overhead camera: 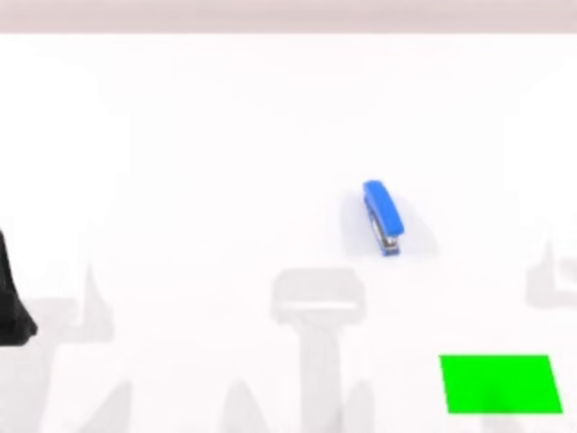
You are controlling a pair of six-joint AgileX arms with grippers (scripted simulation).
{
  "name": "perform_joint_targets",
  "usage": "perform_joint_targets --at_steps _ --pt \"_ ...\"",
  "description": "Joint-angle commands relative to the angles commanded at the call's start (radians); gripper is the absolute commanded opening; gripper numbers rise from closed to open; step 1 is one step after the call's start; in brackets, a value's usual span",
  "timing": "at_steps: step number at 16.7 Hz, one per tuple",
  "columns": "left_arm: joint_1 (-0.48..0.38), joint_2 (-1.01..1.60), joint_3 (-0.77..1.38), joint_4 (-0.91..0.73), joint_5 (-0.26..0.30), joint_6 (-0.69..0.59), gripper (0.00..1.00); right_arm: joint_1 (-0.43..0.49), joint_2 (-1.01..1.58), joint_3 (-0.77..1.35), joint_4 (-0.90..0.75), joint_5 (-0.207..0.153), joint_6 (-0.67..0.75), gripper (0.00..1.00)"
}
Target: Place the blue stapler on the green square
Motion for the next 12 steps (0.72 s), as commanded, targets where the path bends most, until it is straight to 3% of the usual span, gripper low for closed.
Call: perform_joint_targets --at_steps 7,12 --pt "0.000 0.000 0.000 0.000 0.000 0.000 1.00 0.069 0.621 0.754 -0.425 0.097 0.103 1.00" --pt "0.000 0.000 0.000 0.000 0.000 0.000 1.00 0.155 1.137 1.274 -0.761 0.119 0.156 1.00"
